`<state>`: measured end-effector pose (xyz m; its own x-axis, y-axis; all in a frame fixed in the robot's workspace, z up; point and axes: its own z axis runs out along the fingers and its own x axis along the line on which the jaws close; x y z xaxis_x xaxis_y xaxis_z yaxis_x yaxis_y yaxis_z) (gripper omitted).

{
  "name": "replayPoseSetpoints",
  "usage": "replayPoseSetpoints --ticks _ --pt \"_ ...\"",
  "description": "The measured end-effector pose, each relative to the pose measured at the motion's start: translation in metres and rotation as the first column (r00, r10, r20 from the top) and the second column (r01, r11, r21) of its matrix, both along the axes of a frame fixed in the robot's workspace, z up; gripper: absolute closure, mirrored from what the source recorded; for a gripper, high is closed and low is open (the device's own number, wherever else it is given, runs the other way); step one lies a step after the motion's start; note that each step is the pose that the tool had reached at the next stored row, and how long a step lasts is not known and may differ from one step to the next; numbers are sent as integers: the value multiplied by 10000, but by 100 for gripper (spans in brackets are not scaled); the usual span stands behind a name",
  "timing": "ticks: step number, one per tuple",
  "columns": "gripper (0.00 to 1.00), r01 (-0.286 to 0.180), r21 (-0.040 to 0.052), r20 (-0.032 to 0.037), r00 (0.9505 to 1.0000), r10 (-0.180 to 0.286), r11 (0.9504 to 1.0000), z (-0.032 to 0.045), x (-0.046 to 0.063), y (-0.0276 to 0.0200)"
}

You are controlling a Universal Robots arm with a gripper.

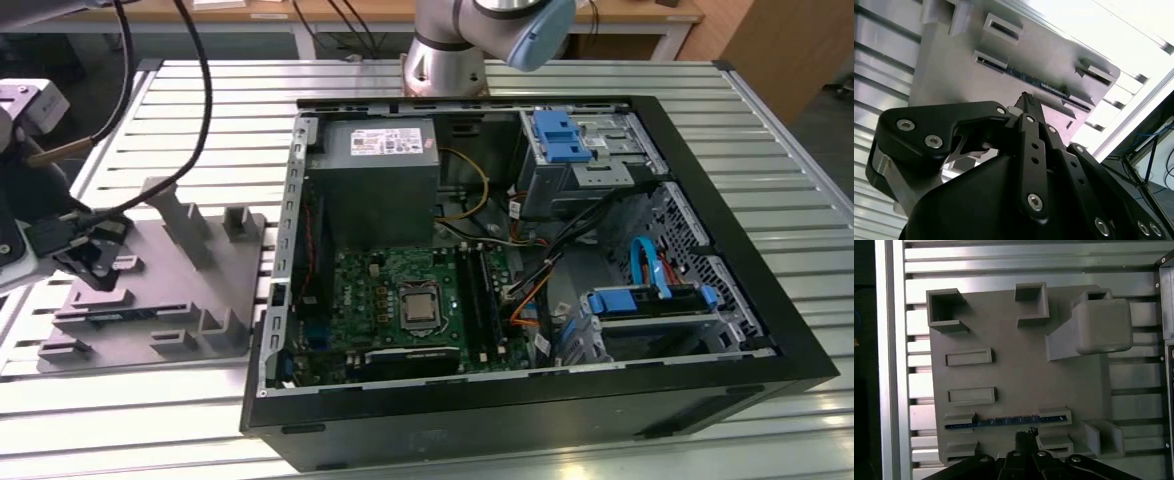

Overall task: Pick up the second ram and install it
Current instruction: 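Reach for the second ram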

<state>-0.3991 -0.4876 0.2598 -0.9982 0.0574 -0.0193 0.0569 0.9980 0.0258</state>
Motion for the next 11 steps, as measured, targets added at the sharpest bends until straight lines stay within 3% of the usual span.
replayPoseSetpoints --ticks 3,8,11 --pt "90 -168 -1 -5 9999 168 9999 -54 0 -12" --pt "90 -1046 -1 -5 9945 1046 9945 -134 2 -12" --pt "90 -1089 -1 -5 9941 1089 9941 -193 2 -12"
